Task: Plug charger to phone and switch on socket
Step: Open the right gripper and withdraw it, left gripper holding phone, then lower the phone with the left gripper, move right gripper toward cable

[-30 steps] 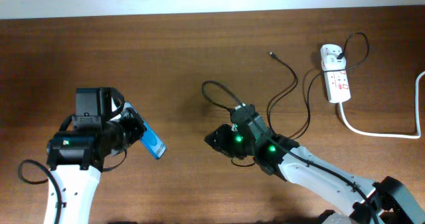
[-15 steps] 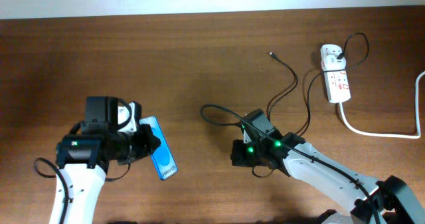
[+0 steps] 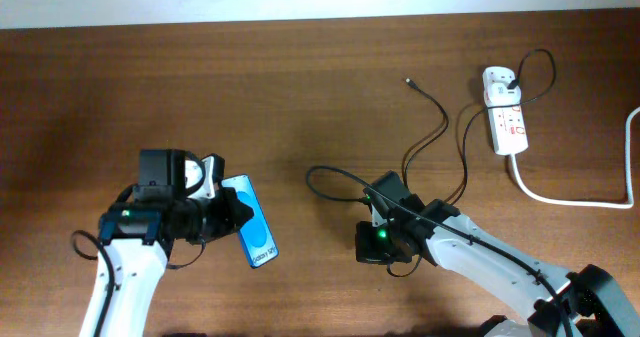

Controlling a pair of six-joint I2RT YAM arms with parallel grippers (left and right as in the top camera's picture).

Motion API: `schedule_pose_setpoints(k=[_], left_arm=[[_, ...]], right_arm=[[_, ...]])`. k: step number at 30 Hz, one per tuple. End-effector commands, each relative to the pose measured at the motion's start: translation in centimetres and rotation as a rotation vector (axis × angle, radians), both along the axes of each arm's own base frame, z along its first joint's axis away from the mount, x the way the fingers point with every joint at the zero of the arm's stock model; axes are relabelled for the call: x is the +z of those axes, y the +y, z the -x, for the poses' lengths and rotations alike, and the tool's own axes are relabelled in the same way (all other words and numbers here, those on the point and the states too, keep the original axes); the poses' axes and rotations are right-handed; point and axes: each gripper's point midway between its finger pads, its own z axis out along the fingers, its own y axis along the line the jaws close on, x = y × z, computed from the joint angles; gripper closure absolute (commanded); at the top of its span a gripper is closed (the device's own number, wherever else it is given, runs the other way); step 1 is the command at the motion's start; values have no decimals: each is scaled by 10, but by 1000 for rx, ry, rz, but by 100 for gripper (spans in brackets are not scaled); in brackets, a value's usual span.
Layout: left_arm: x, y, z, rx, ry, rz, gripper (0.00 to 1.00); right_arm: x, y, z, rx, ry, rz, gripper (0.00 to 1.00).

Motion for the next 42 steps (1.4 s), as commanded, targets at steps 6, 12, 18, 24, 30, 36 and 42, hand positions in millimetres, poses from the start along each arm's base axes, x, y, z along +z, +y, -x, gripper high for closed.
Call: schedule_pose_setpoints(k=[6, 12, 18, 24, 30, 36, 42], left_arm=[[-6, -6, -1, 46, 80, 62, 100], [1, -16, 3, 60, 119, 145, 100], [6, -25, 6, 34, 132, 209, 100], [-8, -36, 6, -19, 216, 280, 100], [-37, -45, 8, -40, 368, 354, 100], [-35, -50, 11, -42, 404, 402, 100], [-33, -51, 21, -31, 459, 410, 100]], right_arm=[[2, 0, -1, 6, -6, -7, 96], [2, 0, -1, 6, -6, -7, 95], [2, 0, 0, 6, -3, -5, 95], [0, -3, 3, 6, 13, 6, 95], [0, -4, 5, 6, 19, 9, 95], [0, -4, 4, 6, 18, 10, 95], [0, -4, 5, 6, 19, 9, 95]])
